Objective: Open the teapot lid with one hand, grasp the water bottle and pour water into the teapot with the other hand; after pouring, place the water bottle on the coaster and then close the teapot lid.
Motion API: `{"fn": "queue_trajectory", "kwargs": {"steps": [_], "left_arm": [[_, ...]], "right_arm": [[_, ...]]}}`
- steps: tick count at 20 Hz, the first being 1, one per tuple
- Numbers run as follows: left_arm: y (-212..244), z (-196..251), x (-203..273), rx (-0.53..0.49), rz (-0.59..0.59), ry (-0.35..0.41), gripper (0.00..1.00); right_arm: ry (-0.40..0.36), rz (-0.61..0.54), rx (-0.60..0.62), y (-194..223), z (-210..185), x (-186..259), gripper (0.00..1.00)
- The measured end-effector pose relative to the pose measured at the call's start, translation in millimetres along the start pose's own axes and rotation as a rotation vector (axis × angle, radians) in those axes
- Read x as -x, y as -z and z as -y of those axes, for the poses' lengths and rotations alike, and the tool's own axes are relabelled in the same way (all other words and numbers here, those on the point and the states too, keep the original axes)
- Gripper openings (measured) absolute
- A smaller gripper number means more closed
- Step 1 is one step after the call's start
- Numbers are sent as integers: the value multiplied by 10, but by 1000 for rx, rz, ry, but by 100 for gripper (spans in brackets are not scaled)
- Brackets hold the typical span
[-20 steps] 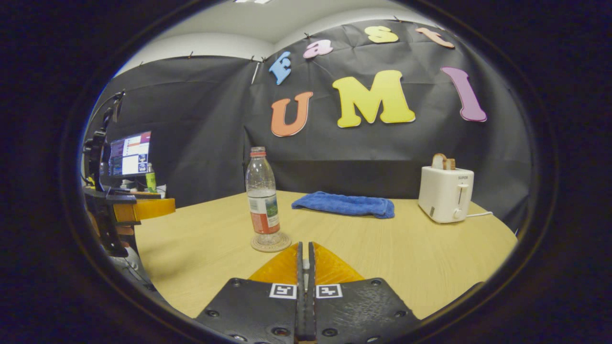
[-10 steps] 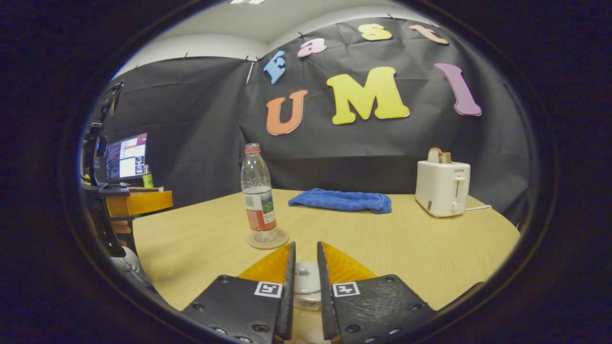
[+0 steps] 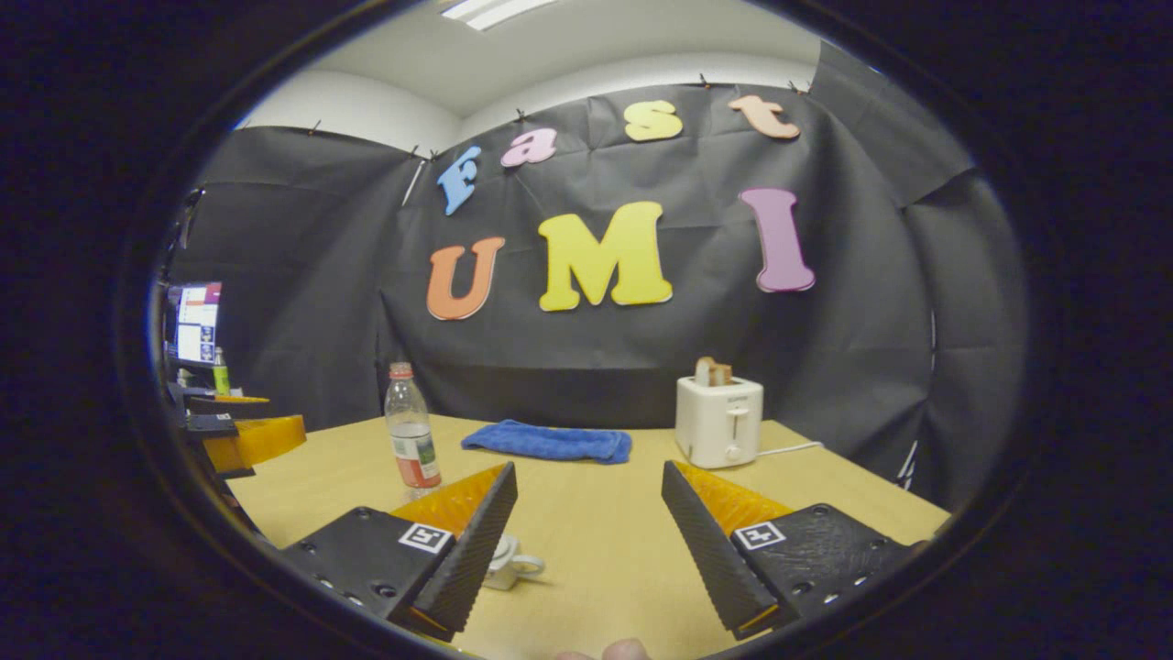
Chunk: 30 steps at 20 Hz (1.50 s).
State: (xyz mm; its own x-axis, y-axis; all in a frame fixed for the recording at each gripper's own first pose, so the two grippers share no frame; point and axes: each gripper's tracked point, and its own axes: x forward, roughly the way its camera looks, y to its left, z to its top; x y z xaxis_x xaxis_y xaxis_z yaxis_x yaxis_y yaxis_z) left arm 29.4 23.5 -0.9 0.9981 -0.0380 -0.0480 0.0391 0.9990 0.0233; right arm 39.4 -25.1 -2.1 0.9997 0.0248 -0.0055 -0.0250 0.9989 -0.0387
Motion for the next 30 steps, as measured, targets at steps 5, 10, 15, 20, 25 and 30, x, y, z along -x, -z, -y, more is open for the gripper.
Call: {"fn": "queue_trajectory", "kwargs": {"steps": [5, 10, 15, 20, 25, 30], "left_arm": [[-208, 450, 206, -22, 79, 54, 98], [-234, 623, 303, -34, 114, 70, 96], [-249, 501, 364, -24, 136, 43, 97], [-285, 351, 395, -18, 146, 20, 96], [-303, 324, 410, -18, 148, 16, 96], [-297, 315, 430, -17, 143, 16, 96]], "right_arm": [[110, 85, 69, -270, 318, 480, 95], [147, 80, 36, -215, 360, 661, 95], [144, 72, 38, -185, 230, 711, 95], [120, 88, 43, -255, 47, 681, 96], [116, 89, 47, -273, 31, 668, 95], [124, 83, 44, -267, 63, 661, 97]]}}
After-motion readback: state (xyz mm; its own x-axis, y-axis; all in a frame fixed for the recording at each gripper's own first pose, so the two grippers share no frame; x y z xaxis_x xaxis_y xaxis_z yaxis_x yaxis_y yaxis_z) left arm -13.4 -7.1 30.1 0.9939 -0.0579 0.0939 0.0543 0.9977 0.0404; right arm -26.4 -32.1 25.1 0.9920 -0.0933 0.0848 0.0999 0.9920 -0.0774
